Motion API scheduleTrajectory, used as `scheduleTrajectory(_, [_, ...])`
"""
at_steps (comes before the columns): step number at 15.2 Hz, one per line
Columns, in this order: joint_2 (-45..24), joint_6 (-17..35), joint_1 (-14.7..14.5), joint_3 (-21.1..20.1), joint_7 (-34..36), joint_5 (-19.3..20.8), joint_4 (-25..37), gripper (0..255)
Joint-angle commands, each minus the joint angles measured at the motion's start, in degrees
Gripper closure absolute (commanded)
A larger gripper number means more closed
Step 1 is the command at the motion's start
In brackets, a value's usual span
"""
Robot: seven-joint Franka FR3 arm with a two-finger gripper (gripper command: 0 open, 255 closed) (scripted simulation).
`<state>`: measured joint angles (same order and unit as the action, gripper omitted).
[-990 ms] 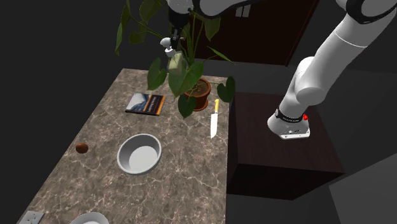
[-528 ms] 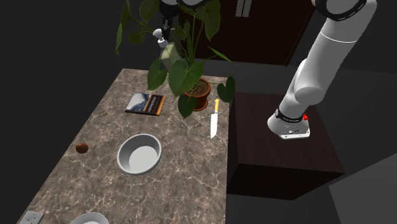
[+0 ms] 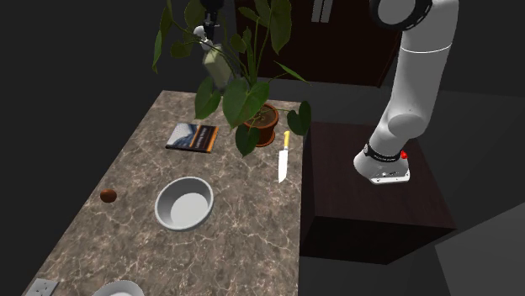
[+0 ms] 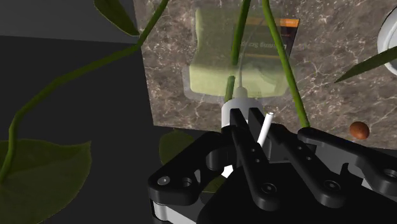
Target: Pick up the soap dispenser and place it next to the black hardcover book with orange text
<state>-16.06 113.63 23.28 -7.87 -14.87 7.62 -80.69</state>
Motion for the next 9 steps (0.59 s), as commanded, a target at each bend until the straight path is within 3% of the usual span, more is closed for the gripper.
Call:
scheduleTrajectory(1, [-5.1,-2.1,0.65,0.52,-1.73,-0.02,7.36,255])
scheduleTrajectory(4, [-13.47,-6.45,1.36,1.12,-4.12,-0.08,20.25,255])
scheduleTrajectory(6, [-22.04,-11.84,1.49,1.56,-5.97,-0.03,34.33,255])
scheduleTrajectory(9, [-20.06,-8.11,1.88,1.48,-5.66,-0.1,28.6,255])
